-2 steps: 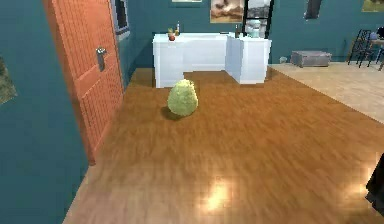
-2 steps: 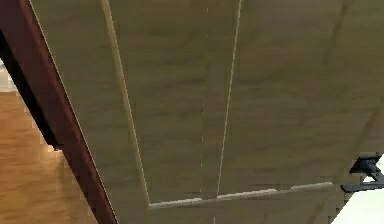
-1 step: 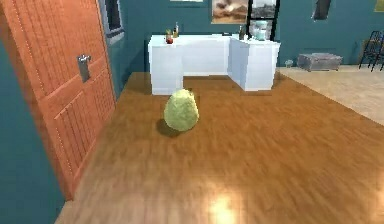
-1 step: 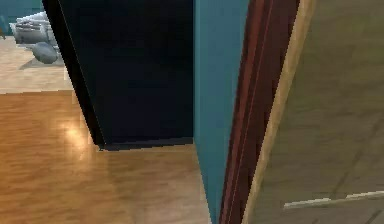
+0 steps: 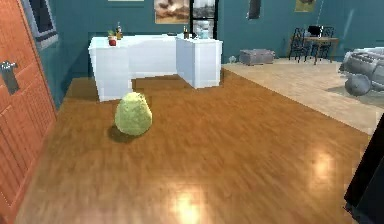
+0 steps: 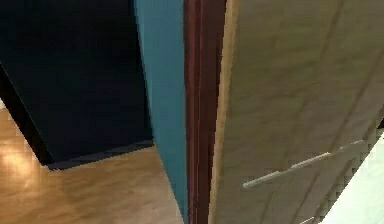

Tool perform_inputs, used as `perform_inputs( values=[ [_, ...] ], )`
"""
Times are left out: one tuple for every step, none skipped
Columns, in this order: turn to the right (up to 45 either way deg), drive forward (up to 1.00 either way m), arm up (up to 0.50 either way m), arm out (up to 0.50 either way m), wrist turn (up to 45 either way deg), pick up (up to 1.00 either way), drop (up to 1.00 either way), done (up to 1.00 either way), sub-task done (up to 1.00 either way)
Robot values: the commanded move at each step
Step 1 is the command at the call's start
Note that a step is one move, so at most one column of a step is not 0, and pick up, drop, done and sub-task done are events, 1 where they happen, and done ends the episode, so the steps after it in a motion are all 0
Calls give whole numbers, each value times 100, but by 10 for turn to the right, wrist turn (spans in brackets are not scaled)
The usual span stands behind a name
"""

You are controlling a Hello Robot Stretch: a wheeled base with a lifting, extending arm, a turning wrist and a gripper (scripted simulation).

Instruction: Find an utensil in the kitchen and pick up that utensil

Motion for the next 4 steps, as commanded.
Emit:
perform_inputs(
  values=[
    [0,100,0,0,0,0,0,0,0],
    [30,0,0,0,0,0,0,0,0],
    [0,100,0,0,0,0,0,0,0],
    [0,100,0,0,0,0,0,0,0]
  ],
)
